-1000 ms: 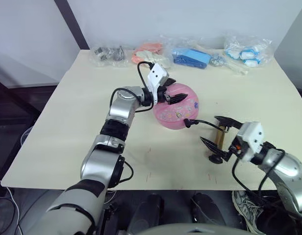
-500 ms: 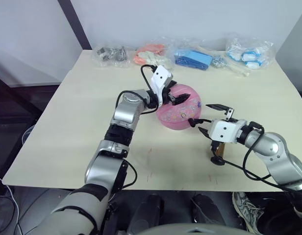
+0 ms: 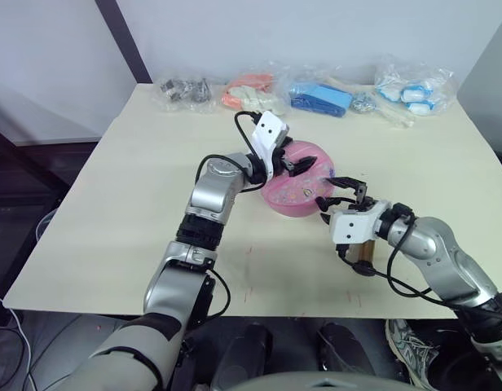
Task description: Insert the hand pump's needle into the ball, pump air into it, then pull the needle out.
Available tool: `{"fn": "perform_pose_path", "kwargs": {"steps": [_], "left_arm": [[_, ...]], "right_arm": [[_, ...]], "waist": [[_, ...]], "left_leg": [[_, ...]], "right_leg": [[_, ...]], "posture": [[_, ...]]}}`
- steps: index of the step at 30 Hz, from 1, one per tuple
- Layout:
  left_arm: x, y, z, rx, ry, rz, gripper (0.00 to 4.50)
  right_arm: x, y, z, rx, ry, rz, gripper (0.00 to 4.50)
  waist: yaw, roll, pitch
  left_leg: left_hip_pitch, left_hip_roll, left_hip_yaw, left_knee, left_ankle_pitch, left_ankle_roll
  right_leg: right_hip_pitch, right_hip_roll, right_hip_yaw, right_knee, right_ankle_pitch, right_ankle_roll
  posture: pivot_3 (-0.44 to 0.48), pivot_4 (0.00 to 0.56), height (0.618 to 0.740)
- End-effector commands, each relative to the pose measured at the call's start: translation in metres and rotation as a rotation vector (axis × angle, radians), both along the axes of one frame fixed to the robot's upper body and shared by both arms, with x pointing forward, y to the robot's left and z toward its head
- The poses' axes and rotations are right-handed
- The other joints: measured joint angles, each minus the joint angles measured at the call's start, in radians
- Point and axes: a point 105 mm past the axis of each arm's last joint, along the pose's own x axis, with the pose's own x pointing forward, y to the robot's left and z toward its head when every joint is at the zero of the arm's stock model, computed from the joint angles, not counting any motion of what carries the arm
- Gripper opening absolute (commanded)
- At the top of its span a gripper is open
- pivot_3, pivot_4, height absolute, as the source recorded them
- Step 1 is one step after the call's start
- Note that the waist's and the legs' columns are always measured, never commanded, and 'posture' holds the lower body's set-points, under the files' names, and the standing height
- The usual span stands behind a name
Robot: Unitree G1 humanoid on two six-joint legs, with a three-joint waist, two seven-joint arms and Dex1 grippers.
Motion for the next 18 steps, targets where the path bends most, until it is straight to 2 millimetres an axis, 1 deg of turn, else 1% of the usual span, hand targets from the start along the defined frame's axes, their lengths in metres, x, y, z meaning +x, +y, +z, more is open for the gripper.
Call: {"fn": "perform_pose_path", "kwargs": {"steps": [1,2,3,4,5,9,10,15,18], "left_arm": [[-0.002,0.003,-0.042,0.07,0.135,0.034,4.5],[-0.002,0.003,-0.042,0.07,0.135,0.035,4.5],[-0.002,0.003,-0.042,0.069,0.134,0.036,4.5],[-0.002,0.003,-0.042,0.069,0.135,0.036,4.5],[-0.002,0.003,-0.042,0.069,0.135,0.036,4.5],[-0.002,0.002,-0.043,0.07,0.135,0.035,4.5],[-0.002,0.002,-0.043,0.07,0.135,0.036,4.5],[0.0,0.006,-0.047,0.086,0.12,0.064,4.5],[0.002,0.01,-0.052,0.114,0.1,0.085,4.5]], "right_arm": [[0.002,0.004,0.014,0.011,-0.071,0.016,4.45],[0.002,0.004,0.014,0.012,-0.073,0.019,3.93],[0.001,0.004,0.015,0.014,-0.075,0.022,3.73],[0.001,0.004,0.015,0.017,-0.078,0.024,3.2],[0.001,0.004,0.015,0.018,-0.08,0.026,2.54],[0.001,0.005,0.015,0.022,-0.084,0.031,0.57],[0.001,0.004,0.015,0.023,-0.086,0.032,0.15],[0.0,0.0,0.015,0.045,-0.088,0.024,0.11],[-0.002,-0.003,0.016,0.127,-0.061,-0.005,0.11]], "waist": [[0.0,0.0,0.0],[0.0,0.0,0.0],[0.0,0.0,0.0],[0.0,0.0,0.0],[0.0,0.0,0.0],[0.0,0.0,0.0],[0.0,0.0,0.0],[0.0,0.0,0.0],[0.003,0.0,0.0]], "left_leg": [[0.0,0.0,0.0,0.0,0.0,0.0],[0.0,0.0,0.0,0.0,0.0,0.0],[0.0,0.0,0.0,0.0,0.0,0.0],[0.0,0.0,0.0,0.0,0.0,0.0],[0.0,0.0,0.0,0.0,0.0,0.0],[0.0,0.0,0.0,0.0,0.0,0.0],[0.0,0.0,0.0,0.0,0.0,0.0],[0.0,0.0,0.0,0.0,0.0,0.0],[0.0,0.0,0.0,0.0,0.0,0.0]], "right_leg": [[0.0,0.0,0.0,0.0,0.0,0.0],[0.0,0.0,0.0,0.0,0.0,0.0],[0.0,0.0,0.0,0.0,0.0,0.0],[0.0,0.0,0.0,0.0,0.0,0.0],[0.0,0.0,0.0,0.0,0.0,0.0],[0.0,0.0,0.0,0.0,0.0,0.0],[0.0,0.0,0.0,0.0,0.0,0.0],[0.0,0.0,0.0,0.0,0.0,0.0],[0.0,0.0,0.0,0.0,0.0,0.0]], "posture": [[0.0,0.15,0.736],[0.0,0.15,0.736],[0.0,0.15,0.736],[0.0,0.15,0.736],[0.0,0.15,0.736],[0.0,0.15,0.736],[0.0,0.15,0.736],[0.0,0.15,0.736],[0.0,0.15,0.736]]}}
